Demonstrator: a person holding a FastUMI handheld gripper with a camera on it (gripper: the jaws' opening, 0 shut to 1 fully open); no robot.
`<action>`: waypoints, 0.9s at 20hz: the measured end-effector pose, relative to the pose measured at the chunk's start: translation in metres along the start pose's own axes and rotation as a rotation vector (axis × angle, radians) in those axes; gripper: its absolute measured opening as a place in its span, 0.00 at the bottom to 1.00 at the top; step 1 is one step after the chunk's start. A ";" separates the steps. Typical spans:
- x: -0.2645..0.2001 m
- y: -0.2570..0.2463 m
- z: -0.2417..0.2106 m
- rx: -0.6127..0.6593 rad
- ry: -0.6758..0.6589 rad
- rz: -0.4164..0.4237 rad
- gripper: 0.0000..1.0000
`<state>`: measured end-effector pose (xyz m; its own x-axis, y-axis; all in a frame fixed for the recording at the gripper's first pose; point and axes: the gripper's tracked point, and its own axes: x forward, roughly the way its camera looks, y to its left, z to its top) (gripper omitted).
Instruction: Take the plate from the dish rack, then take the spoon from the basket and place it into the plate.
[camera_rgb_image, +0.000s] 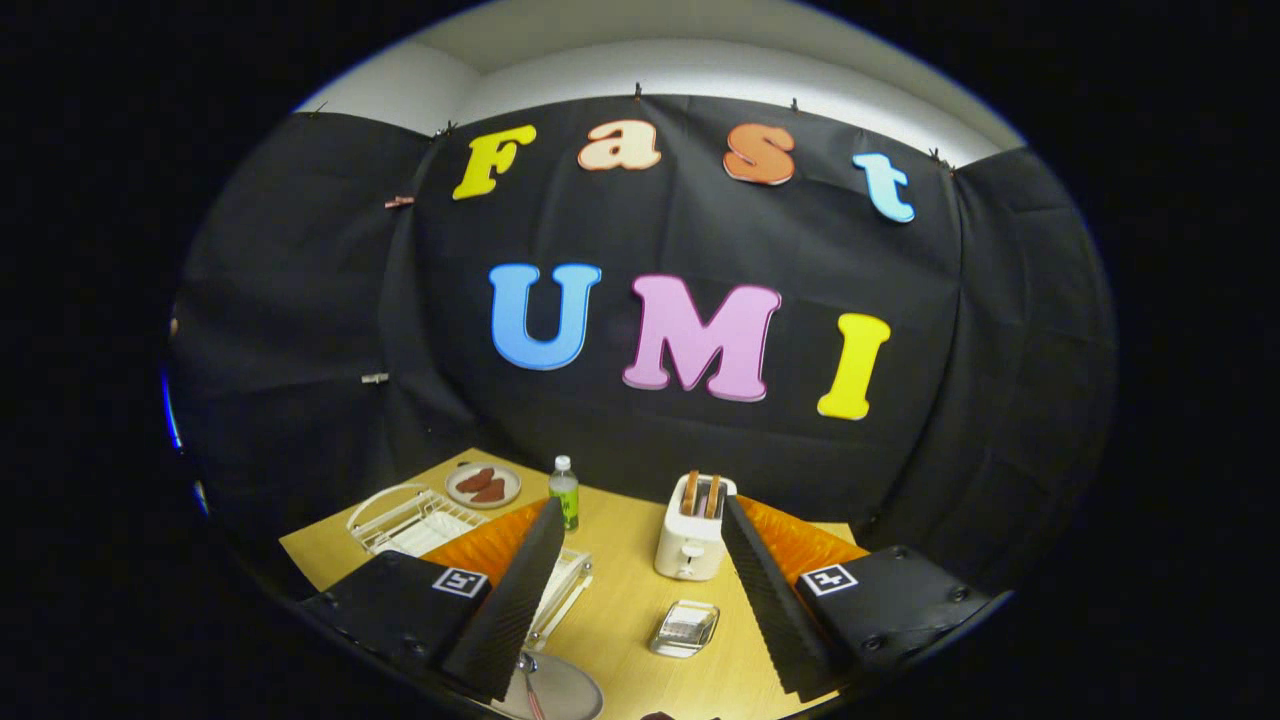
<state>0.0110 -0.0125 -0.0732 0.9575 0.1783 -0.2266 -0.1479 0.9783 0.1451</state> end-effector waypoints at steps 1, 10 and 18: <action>-0.007 -0.002 0.015 0.011 -0.033 -0.017 0.98; -0.029 -0.010 0.055 0.015 -0.186 -0.054 0.98; -0.019 0.005 0.042 -0.005 -0.183 -0.005 0.98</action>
<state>0.0028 -0.0156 -0.0281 0.9873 0.1513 -0.0482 -0.1434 0.9798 0.1392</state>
